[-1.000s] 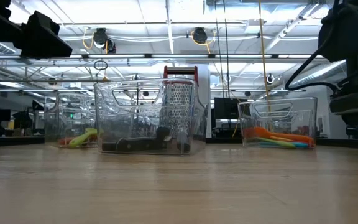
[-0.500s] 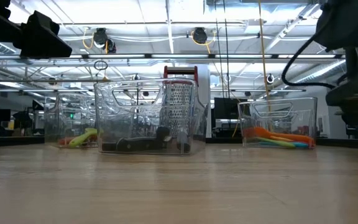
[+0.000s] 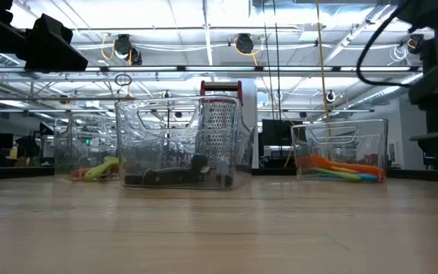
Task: Pick & Place Kitchen Items
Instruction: Put the pink spatula on the right transparent bin
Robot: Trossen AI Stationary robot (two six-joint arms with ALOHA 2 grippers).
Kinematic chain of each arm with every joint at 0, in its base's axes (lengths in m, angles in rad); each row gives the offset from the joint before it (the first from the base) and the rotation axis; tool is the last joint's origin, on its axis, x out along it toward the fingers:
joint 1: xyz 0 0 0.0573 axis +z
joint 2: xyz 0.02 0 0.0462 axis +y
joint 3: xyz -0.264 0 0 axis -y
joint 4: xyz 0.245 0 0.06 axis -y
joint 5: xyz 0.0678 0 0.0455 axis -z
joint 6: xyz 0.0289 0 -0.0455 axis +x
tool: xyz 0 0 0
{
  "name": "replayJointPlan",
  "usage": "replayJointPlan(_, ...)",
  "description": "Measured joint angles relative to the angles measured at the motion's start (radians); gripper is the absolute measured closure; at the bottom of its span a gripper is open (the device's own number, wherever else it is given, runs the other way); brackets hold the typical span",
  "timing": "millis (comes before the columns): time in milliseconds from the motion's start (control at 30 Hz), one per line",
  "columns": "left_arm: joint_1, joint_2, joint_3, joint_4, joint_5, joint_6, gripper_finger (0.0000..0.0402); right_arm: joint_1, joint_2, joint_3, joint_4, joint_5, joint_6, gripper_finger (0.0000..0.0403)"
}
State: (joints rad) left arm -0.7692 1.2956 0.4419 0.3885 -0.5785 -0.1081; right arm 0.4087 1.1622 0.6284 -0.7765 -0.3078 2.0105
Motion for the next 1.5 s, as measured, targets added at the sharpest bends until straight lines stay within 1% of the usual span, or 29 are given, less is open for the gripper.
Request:
replayJointPlan(133,0.0,0.0,0.0,0.0,0.0,0.0,0.0094,0.041,-0.025,0.032,-0.165,0.019,0.035,0.0343)
replayJointPlan(233,0.0,0.0,0.0,-0.004,0.0,0.0,0.0094,0.076,-0.015,0.022,-0.22,0.021,0.071,0.0347)
replayJointPlan(333,0.0,0.0,0.0,-0.004,0.0,0.0,0.0094,0.099,0.008,-0.015,-0.177,0.019,0.076,0.0346)
replayJointPlan(500,0.0,0.0,0.0,-0.003,0.0,-0.003,0.0094,0.11,0.024,-0.101,-0.012,0.017,0.073,0.034)
replayJointPlan(600,0.0,0.0,0.0,-0.003,0.0,-0.005,0.0094,0.11,0.024,-0.137,0.039,0.021,0.072,0.0339)
replayJointPlan(867,0.0,0.0,0.0,0.003,0.0,-0.01,0.0094,0.11,0.024,-0.149,0.073,0.087,0.074,0.0339)
replayJointPlan(1000,0.0,0.0,0.0,0.005,0.0,-0.011,0.0094,0.11,0.025,-0.15,0.06,0.106,0.068,0.0339)
replayJointPlan(1167,0.0,0.0,0.0,0.005,0.0,-0.011,0.0094,0.11,0.026,-0.15,0.026,0.155,0.044,0.0339)
replayJointPlan(1333,0.0,0.0,0.0,0.005,0.0,-0.014,0.0094,0.111,0.027,-0.151,0.027,0.16,0.068,0.0342)
replayJointPlan(1500,0.0,0.0,0.0,0.005,0.0,-0.01,0.0094,0.111,0.027,-0.151,0.019,0.17,0.079,0.0358)
